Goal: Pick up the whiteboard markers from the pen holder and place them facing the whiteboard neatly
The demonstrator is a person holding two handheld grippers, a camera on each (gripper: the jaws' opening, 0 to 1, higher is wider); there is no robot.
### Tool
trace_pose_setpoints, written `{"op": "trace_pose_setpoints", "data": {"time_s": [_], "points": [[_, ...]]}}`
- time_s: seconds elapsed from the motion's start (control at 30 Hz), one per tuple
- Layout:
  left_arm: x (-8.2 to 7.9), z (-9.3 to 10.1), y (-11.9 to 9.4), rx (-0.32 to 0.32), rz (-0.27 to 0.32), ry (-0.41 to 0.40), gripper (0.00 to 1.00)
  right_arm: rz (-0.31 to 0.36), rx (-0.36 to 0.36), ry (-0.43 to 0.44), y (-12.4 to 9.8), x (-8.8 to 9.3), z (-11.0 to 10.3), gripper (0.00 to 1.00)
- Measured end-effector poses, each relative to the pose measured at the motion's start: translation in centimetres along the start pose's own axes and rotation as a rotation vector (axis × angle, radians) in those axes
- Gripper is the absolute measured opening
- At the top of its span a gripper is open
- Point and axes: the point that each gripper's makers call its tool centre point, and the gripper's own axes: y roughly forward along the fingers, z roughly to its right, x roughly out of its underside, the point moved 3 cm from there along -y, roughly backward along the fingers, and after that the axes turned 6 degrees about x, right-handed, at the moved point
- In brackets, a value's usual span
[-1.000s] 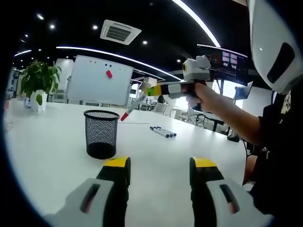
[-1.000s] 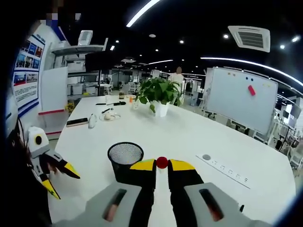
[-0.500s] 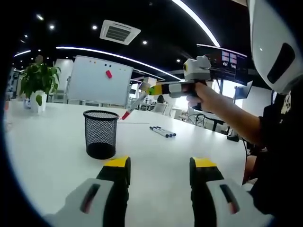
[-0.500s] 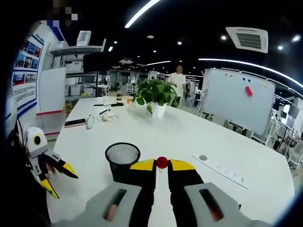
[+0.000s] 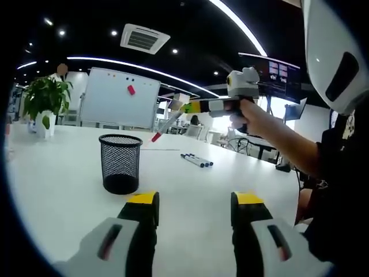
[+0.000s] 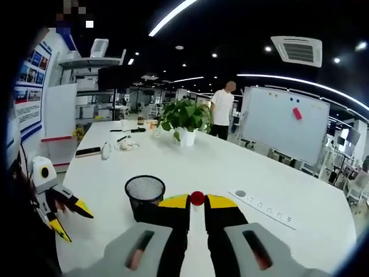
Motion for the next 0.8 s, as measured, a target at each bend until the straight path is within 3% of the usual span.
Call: {"op": "trace_pose_setpoints", "data": {"time_s": [0.8], "points": [[-0.2,0.1,0.4,0.010,-0.007,0.004,0.51,-0.002,0.037,0.018,-0.7,0.7,1.0,0.13]]}}
